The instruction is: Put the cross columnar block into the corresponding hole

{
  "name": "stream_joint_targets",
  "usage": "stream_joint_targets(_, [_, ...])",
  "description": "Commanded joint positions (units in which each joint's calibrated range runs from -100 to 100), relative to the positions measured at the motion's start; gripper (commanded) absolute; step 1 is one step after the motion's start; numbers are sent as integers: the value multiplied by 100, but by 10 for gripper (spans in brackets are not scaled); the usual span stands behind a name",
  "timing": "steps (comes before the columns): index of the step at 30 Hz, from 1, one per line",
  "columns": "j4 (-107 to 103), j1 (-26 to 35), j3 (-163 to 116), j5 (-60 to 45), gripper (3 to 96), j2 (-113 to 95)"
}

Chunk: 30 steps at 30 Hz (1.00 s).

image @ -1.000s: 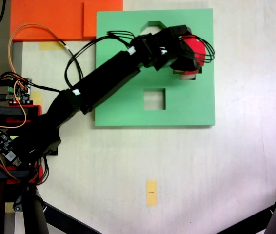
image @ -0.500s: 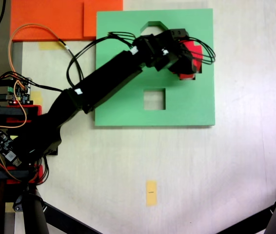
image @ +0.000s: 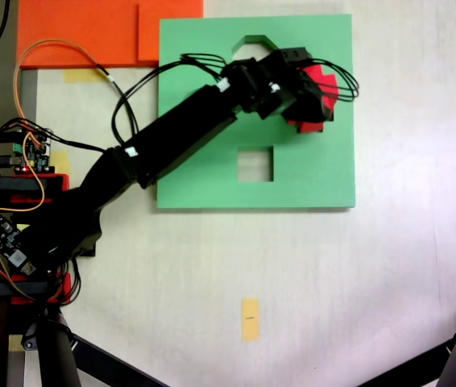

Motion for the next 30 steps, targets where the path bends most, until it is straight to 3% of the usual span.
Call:
stream_joint_targets(1, [-177,-93,386,-78,367,-50])
stream_joint_targets(30, [83,200,386,630,367,662])
